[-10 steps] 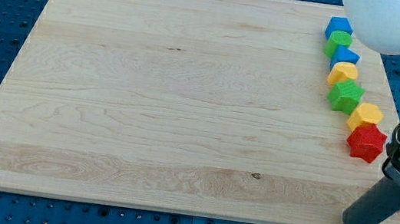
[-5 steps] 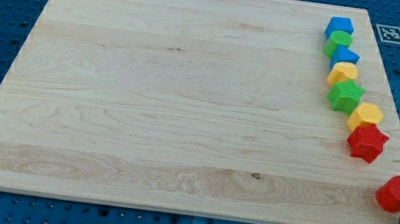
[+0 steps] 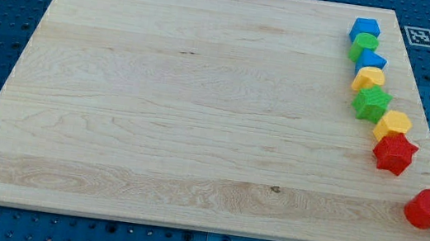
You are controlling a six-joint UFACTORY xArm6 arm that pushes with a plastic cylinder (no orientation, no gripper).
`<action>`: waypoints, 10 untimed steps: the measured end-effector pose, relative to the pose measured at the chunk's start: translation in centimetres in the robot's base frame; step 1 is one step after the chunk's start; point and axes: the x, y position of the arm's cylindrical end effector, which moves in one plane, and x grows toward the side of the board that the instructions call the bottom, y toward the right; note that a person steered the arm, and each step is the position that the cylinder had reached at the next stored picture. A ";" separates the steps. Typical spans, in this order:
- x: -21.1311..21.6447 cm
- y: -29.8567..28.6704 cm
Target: Push the red circle towards the bottom of the red star
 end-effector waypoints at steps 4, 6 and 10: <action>-0.7 -1.7; 0.3 -2.7; -1.2 -2.7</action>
